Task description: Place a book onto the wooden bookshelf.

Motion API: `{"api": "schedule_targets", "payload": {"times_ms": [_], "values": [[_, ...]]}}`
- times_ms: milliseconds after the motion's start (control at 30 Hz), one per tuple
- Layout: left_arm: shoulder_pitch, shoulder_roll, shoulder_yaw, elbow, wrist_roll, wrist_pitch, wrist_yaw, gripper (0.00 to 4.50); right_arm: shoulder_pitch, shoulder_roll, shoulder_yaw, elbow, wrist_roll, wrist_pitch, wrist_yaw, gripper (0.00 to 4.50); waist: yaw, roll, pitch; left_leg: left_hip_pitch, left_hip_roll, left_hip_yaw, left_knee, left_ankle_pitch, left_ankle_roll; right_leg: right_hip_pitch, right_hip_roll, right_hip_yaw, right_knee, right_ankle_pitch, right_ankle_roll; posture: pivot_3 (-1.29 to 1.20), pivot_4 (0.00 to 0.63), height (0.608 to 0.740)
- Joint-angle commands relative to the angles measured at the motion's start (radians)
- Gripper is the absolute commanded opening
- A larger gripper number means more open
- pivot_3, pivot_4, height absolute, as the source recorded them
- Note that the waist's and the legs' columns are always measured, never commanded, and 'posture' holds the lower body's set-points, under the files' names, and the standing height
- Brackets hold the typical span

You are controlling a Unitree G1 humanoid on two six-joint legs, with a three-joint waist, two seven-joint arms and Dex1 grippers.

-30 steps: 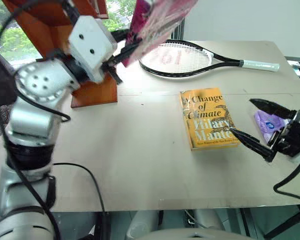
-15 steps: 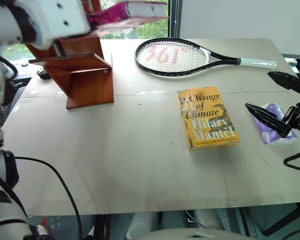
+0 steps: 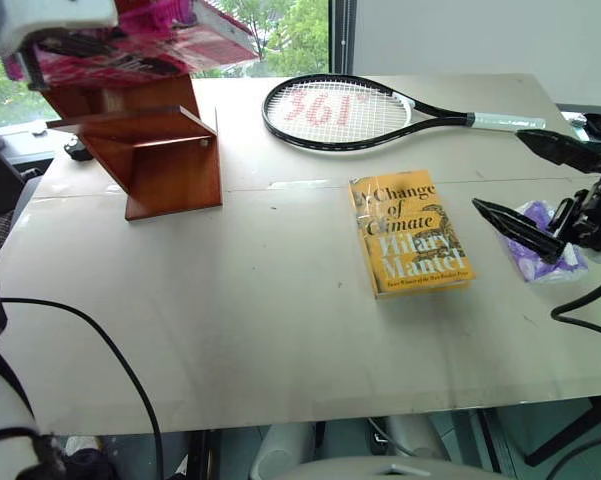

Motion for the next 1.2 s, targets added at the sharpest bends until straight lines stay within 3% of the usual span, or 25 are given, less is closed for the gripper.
{"api": "schedule_targets", "payload": {"times_ms": [33, 567, 733, 967, 1000, 1033, 1200], "values": [[-0.012, 0.015, -0.013, 0.081, 0.076, -0.083, 0.017, 0.45, -0.014, -0.003, -0.023, -0.031, 0.014, -0.017, -0.006, 4.5, -0.001, 0.0, 0.0, 0.0, 0.0, 0.0, 0.0, 0.0, 0.0, 0.0, 0.0, 0.0, 0.001, 0.0, 0.0, 0.0, 0.15, 0.74], [0.108, -0.126, -0.027, 0.203, 0.135, -0.032, 0.118, 0.45, -0.069, -0.044, -0.054, 0.0, 0.136, 0.05, 0.019, 4.5, -0.005, 0.006, -0.005, 0.005, 0.001, 0.003, 0.003, 0.0, 0.0, 0.0, 0.0, 0.004, 0.009, 0.0, 0.0, 0.0, 0.15, 0.74], [0.123, -0.116, 0.002, 0.166, 0.108, -0.009, 0.1, 0.45, -0.061, -0.045, -0.076, -0.003, 0.153, 0.058, 0.014, 4.5, -0.003, 0.006, -0.006, 0.008, 0.001, 0.006, 0.004, 0.0, 0.0, 0.001, 0.0, 0.007, 0.015, 0.0, 0.0, 0.0, 0.15, 0.74], [0.204, -0.052, 0.122, -0.015, 0.008, 0.094, 0.035, 3.52, -0.063, -0.04, -0.093, -0.005, 0.185, 0.07, 0.013, 4.5, -0.007, 0.004, -0.006, 0.005, 0.001, 0.008, 0.004, 0.0, 0.0, -0.003, 0.001, 0.009, 0.014, 0.0, 0.0, 0.0, 0.15, 0.74], [0.218, -0.055, 0.162, -0.067, -0.036, 0.153, 0.022, 4.22, -0.067, -0.04, -0.098, -0.002, 0.194, 0.071, 0.012, 4.5, -0.007, 0.003, -0.006, 0.002, 0.001, 0.007, 0.005, 0.0, 0.0, -0.005, 0.001, 0.009, 0.013, 0.0, 0.0, 0.0, 0.15, 0.74], [0.239, -0.04, 0.189, -0.115, -0.063, 0.172, 0.005, 4.43, -0.071, -0.04, -0.1, 0.002, 0.201, 0.072, 0.011, 4.5, -0.005, 0.003, -0.006, 0.001, 0.001, 0.007, 0.005, 0.0, 0.0, -0.005, 0.001, 0.008, 0.012, 0.0, 0.0, 0.0, 0.15, 0.74], [0.338, -0.03, 0.364, -0.382, -0.307, 0.409, -0.098, 4.43, -0.092, -0.038, -0.096, 0.013, 0.236, 0.081, 0.003, 4.5, -0.003, 0.003, -0.006, -0.001, 0.001, 0.005, 0.005, 0.0, 0.001, -0.004, 0.0, 0.005, 0.006, 0.0, 0.0, 0.0, 0.15, 0.74]]}}
